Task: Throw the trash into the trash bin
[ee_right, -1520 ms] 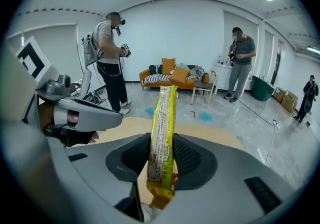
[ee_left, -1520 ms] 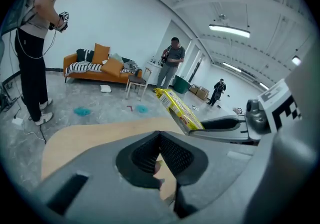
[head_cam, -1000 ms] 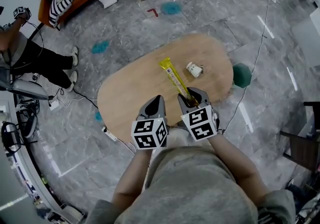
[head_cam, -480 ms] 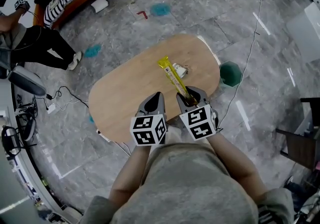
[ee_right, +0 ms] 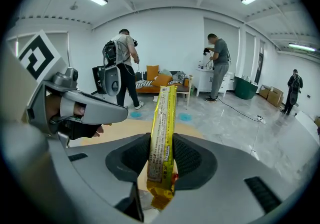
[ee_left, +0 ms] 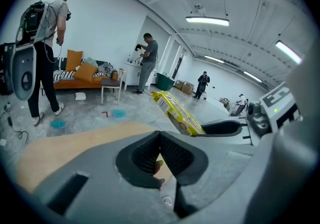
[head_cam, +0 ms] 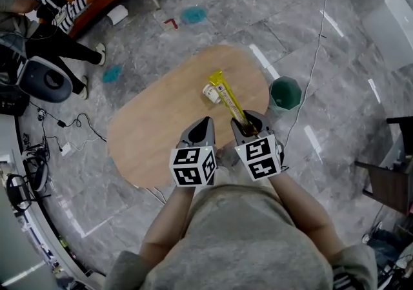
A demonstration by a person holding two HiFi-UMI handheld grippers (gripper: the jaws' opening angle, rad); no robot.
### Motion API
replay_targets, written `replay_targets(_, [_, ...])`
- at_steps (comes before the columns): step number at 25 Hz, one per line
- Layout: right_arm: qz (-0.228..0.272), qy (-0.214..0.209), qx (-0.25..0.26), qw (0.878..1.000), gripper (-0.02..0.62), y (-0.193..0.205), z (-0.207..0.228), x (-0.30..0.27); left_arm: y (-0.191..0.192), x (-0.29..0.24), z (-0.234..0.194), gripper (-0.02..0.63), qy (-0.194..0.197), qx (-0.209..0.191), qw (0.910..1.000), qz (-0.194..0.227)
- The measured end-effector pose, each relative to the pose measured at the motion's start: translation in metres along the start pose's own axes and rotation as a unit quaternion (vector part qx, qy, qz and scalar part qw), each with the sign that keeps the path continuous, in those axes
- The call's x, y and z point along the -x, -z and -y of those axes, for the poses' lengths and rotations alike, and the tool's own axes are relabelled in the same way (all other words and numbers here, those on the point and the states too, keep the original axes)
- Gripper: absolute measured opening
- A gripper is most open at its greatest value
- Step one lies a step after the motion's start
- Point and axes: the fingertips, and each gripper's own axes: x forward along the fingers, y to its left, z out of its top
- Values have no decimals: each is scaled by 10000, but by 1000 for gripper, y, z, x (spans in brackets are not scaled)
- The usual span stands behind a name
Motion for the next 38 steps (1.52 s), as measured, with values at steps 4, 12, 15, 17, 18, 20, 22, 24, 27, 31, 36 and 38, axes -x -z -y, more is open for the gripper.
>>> replay_targets(4, [19,96,-83,9999,135,8,28,11,0,-16,25,0,70,-58,10000,-41])
replay_targets(12, [36,258,-259,9993,135,27,75,29,0,-41,66,0,148,-164,9997,-71])
replay_targets(15, [37,286,-299,9991,135,34,90,36,2,-48,81,0,139,-180,9997,-87])
replay_targets(17, [33,290,-307,9991,135,39,99,40,4,-54,90,0,137,-181,9997,-105])
replay_targets(18, [32,292,-312,9991,135,41,104,42,5,-56,95,0,141,-182,9997,-113])
replay_targets(20, [37,303,-341,9990,135,45,113,47,6,-61,105,0,153,-197,9996,-125])
replay_targets(22, [43,320,-369,9988,135,50,123,52,7,-67,115,0,155,-218,9996,-132])
replay_targets(24, [45,342,-367,9987,135,54,134,56,7,-74,122,0,148,-224,9996,-133])
replay_targets(27, [20,385,-412,9984,135,61,149,62,5,-83,132,0,135,-212,9996,-120])
replay_targets(31, [-6,491,-505,9975,135,74,173,72,4,-96,150,0,166,-240,9995,-114])
replay_targets(36, [-51,614,-640,9960,135,90,196,82,6,-109,167,0,215,-283,9993,-141])
replay_targets(38, [-76,653,-683,9955,135,95,202,84,6,-113,172,0,227,-306,9992,-156])
